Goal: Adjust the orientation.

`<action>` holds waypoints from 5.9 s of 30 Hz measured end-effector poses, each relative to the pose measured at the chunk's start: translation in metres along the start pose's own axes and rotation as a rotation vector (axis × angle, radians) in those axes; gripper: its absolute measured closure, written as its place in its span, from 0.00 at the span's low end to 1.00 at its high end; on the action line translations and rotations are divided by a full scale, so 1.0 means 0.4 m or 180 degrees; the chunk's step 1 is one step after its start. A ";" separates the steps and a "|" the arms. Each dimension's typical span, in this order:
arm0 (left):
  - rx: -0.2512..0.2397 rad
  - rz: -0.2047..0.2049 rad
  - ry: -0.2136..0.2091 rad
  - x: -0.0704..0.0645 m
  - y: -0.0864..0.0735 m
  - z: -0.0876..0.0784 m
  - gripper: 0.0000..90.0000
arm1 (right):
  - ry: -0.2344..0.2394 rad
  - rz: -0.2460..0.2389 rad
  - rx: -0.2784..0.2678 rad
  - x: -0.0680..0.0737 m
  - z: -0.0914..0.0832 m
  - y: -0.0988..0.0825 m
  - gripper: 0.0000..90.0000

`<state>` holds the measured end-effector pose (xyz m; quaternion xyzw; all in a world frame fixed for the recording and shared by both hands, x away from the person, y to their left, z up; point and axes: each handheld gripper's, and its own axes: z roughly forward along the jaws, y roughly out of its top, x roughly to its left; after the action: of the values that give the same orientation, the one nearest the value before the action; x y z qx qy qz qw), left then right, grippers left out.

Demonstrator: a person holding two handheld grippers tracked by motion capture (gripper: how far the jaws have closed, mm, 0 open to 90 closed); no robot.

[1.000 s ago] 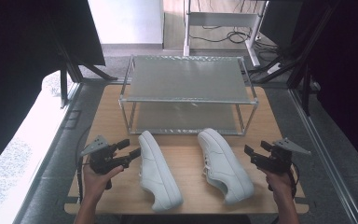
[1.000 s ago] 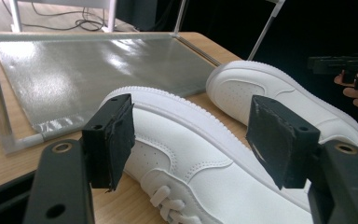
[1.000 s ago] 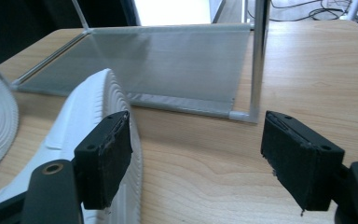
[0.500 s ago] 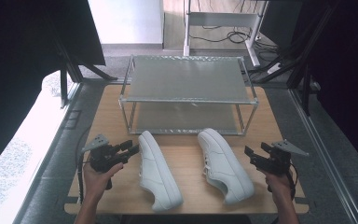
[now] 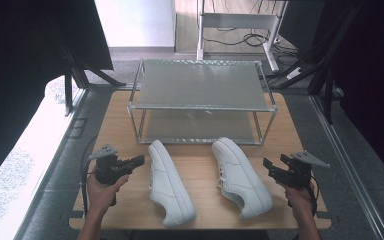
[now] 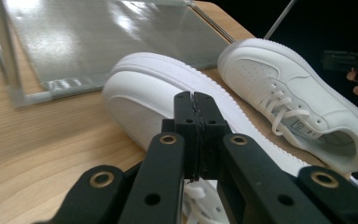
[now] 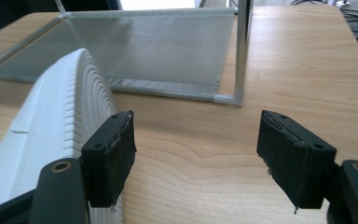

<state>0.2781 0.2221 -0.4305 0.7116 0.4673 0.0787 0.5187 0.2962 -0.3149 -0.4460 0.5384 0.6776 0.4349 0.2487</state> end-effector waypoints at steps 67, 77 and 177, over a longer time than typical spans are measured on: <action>0.0578 0.0080 -0.0395 -0.102 0.034 0.189 1.00 | -0.0189 0.0338 0.0180 -0.034 0.017 -0.033 0.31; 0.0757 0.0278 -0.0471 -0.169 0.089 0.348 1.00 | -0.0227 0.0364 0.0217 -0.045 0.017 -0.040 0.31; 0.0095 0.0319 0.0025 -0.093 -0.001 0.102 0.42 | 0.0557 -0.0274 0.0144 0.042 -0.008 0.006 0.65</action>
<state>0.2819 0.1674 -0.4352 0.7415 0.4342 0.1005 0.5015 0.2898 -0.3000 -0.4402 0.4742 0.7289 0.4538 0.1947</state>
